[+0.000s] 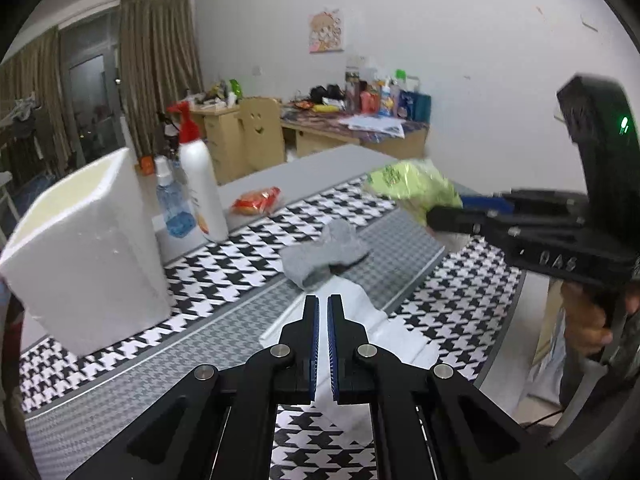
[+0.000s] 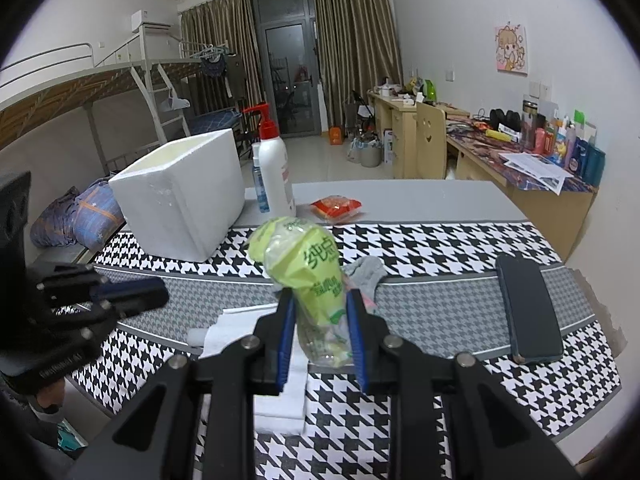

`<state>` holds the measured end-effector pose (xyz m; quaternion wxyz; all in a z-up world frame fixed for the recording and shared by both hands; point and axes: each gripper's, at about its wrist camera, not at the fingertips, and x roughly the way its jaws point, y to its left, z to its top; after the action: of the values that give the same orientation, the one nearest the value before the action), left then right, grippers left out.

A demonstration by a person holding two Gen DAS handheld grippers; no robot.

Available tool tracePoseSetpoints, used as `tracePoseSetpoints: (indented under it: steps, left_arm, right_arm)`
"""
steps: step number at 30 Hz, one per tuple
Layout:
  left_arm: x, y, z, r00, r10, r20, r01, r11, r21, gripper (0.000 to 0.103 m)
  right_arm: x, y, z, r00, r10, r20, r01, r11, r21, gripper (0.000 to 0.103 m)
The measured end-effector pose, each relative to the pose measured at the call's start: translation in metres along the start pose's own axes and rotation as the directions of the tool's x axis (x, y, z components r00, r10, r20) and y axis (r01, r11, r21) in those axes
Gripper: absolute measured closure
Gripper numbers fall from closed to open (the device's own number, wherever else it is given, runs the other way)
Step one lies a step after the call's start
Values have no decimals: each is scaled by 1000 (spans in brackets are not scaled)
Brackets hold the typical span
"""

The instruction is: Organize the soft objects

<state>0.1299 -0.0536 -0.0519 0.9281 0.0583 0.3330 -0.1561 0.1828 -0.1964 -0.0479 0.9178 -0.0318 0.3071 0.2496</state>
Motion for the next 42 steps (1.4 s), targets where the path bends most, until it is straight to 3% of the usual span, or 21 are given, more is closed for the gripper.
tracePoseSetpoints:
  steps: [3, 5, 6, 10, 21, 24, 27, 30, 31, 32, 34, 38, 42]
  left_arm:
    - [16, -2, -4, 999, -7, -41, 8, 1000, 25, 78]
    - [24, -5, -8, 998, -14, -59, 17, 999, 47, 44]
    - [26, -8, -10, 998, -17, -59, 21, 998, 60, 40]
    - [40, -17, -17, 991, -62, -115, 74, 992, 103, 33]
    - [73, -24, -35, 964, -124, -237, 155, 981, 119, 33]
    - [82, -22, -39, 954, -124, -272, 160, 981, 114, 35]
    - [82, -22, -40, 958, -123, -259, 160, 979, 125, 37]
    - [82, -20, -38, 962, -110, -252, 142, 983, 115, 49]
    - [82, -19, -37, 962, -103, -253, 135, 985, 112, 61]
    - [83, -19, -35, 961, -100, -257, 132, 985, 110, 81]
    - [86, -18, -32, 960, -89, -267, 121, 987, 108, 97]
    - [92, -16, -25, 959, -80, -273, 114, 987, 112, 100]
    - [83, -6, -15, 968, -112, -226, 127, 990, 53, 100]
  right_arm:
    - [0, 0, -1, 1000, -4, -4, 4, 1000, 0, 73]
    - [1, 0, -2, 1000, -11, -9, 11, 1000, 0, 73]
    - [2, -1, -3, 1000, -13, -11, 13, 1000, 3, 73]
    - [5, -3, -4, 1000, -19, -23, 19, 1000, 13, 74]
    - [10, -5, -10, 999, -10, -42, 11, 1000, 26, 74]
    - [9, -5, -11, 999, -5, -39, 6, 1000, 26, 73]
    - [10, -7, -11, 999, -4, -40, 5, 1000, 29, 73]
    - [11, -7, -11, 999, -2, -42, 3, 1000, 30, 73]
    - [11, -6, -11, 999, 0, -42, 1, 1000, 31, 73]
    - [10, -6, -11, 999, 2, -41, -1, 1000, 30, 73]
    - [9, -5, -11, 999, 3, -36, -2, 1000, 29, 73]
    - [6, -5, -10, 1000, 3, -25, -2, 1000, 31, 73]
    - [4, -6, -9, 1000, -4, -18, 5, 999, 36, 73]
